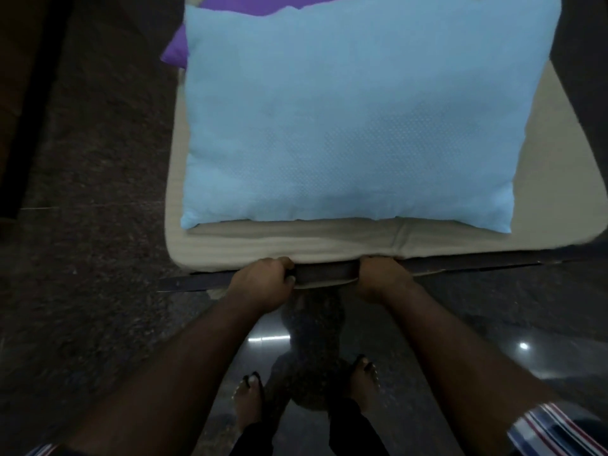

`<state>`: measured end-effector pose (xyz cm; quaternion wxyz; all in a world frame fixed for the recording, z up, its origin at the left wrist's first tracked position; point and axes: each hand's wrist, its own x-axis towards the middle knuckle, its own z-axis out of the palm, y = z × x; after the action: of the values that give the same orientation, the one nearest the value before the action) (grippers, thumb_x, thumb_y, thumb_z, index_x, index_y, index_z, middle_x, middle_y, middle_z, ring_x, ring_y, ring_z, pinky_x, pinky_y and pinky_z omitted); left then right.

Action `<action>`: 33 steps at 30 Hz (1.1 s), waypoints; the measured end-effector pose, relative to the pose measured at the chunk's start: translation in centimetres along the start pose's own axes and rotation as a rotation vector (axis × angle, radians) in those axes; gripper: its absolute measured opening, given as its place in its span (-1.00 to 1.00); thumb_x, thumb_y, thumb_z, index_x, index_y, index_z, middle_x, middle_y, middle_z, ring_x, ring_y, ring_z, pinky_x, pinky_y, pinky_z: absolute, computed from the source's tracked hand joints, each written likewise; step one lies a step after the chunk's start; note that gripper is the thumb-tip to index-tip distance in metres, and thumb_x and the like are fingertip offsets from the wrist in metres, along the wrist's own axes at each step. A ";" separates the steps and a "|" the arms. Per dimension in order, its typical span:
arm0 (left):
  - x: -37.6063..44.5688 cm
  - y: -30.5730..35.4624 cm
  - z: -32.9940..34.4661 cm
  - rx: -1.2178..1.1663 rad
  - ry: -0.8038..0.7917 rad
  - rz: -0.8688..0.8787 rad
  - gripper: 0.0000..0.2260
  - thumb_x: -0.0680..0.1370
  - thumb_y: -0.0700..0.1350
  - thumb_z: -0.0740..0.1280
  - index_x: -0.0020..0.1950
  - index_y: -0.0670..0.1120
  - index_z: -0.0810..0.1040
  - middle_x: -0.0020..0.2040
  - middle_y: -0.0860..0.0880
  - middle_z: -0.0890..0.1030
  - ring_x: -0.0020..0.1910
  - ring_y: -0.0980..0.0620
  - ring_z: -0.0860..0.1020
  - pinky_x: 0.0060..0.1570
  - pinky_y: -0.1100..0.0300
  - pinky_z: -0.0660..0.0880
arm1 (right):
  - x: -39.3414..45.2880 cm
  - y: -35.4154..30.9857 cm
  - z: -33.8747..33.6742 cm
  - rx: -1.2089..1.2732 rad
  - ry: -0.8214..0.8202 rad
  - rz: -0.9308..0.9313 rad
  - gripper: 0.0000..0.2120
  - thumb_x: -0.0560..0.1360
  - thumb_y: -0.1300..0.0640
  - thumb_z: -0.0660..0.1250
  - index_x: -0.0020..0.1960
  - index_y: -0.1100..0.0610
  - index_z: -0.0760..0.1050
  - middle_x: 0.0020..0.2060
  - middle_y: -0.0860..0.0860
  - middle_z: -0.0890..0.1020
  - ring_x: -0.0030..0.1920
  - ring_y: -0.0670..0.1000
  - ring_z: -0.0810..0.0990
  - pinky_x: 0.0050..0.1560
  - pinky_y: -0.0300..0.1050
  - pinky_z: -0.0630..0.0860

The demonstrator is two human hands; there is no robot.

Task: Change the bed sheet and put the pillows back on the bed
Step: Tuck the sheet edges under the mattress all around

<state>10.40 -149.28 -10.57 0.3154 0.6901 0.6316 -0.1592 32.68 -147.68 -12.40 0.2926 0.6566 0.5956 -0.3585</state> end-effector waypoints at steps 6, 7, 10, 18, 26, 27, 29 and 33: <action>-1.6 -6.9 -0.4 -0.186 0.047 0.021 -0.55 0.59 0.00 0.30 0.49 0.06 0.39 0.34 -0.10 0.57 0.32 -0.12 0.51 0.24 0.10 0.45 | -4.0 -8.9 -0.9 0.301 0.286 -0.011 -0.65 0.48 0.00 0.30 0.22 0.11 0.53 0.20 0.17 0.60 0.23 0.21 0.57 0.15 -0.01 0.49; -2.0 -7.7 -0.7 -0.215 0.047 0.022 -0.49 0.59 0.00 0.31 0.53 0.05 0.33 0.37 -0.12 0.55 0.34 -0.13 0.50 0.26 0.09 0.43 | -4.3 -10.9 -1.0 0.420 0.298 -0.029 -0.61 0.47 0.01 0.31 0.26 0.10 0.53 0.20 0.17 0.62 0.25 0.20 0.56 0.18 -0.03 0.49; -2.9 -10.5 -2.5 -0.314 0.086 0.028 -0.37 0.58 0.00 0.33 0.62 0.01 0.17 0.46 -0.15 0.45 0.40 -0.16 0.43 0.33 0.06 0.39 | -4.7 -16.5 -1.5 0.769 0.285 -0.011 -0.49 0.42 -0.03 0.41 0.33 0.10 0.51 0.15 0.10 0.65 0.23 0.14 0.58 0.22 -0.07 0.50; -0.1 -16.0 -11.2 -0.547 0.197 0.002 -0.27 0.52 0.05 0.39 0.61 -0.04 0.16 0.47 -0.19 0.43 0.40 -0.19 0.45 0.36 0.01 0.41 | -4.4 -23.7 -5.8 1.888 0.148 0.156 -0.46 0.46 -0.10 0.48 0.32 0.11 0.43 0.19 0.06 0.48 0.15 0.11 0.54 -0.21 0.04 0.60; 9.5 -12.5 -17.2 -0.947 0.201 0.037 0.05 0.40 0.17 0.53 0.62 -0.03 -0.11 0.44 0.09 0.34 0.38 0.01 0.39 0.40 0.07 0.34 | 1.0 -23.3 -8.9 2.424 0.211 0.230 -0.15 0.08 -0.40 0.61 0.20 0.07 0.56 0.05 0.10 0.69 -0.02 0.16 0.70 -0.16 0.27 0.65; 10.9 -11.7 -17.5 -0.946 0.196 0.049 0.02 0.41 0.19 0.52 0.61 -0.02 -0.10 0.42 0.08 0.37 0.37 0.00 0.41 0.40 0.06 0.34 | 2.2 -23.0 -9.1 2.445 0.327 0.268 -0.13 0.02 -0.36 0.65 0.21 0.05 0.58 0.08 0.09 0.69 -0.01 0.15 0.71 -0.07 0.28 0.65; 12.8 -10.2 -17.1 -0.881 0.113 0.036 0.06 0.35 0.34 0.46 0.62 0.05 -0.08 0.47 -0.01 0.41 0.41 -0.10 0.43 0.43 -0.02 0.36 | 3.4 -22.0 -9.6 2.411 0.591 0.444 -0.20 0.10 -0.23 0.68 0.22 0.07 0.56 0.10 0.04 0.69 0.02 0.06 0.69 0.07 0.14 0.65; 14.6 -5.6 -15.8 -0.849 -0.017 0.214 -0.04 0.25 0.43 0.43 0.55 0.08 0.22 0.37 0.04 0.55 0.35 -0.02 0.52 0.36 -0.05 0.45 | 3.1 -16.7 -11.3 2.192 0.916 0.719 -0.05 0.31 -0.18 0.59 0.50 0.22 0.26 0.35 0.10 0.51 0.28 0.13 0.55 0.32 0.02 0.50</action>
<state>4.37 -127.92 -9.05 0.5910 0.5593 0.5635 0.1424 17.60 -134.74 -7.81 -0.5635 0.7455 -0.1846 -0.3042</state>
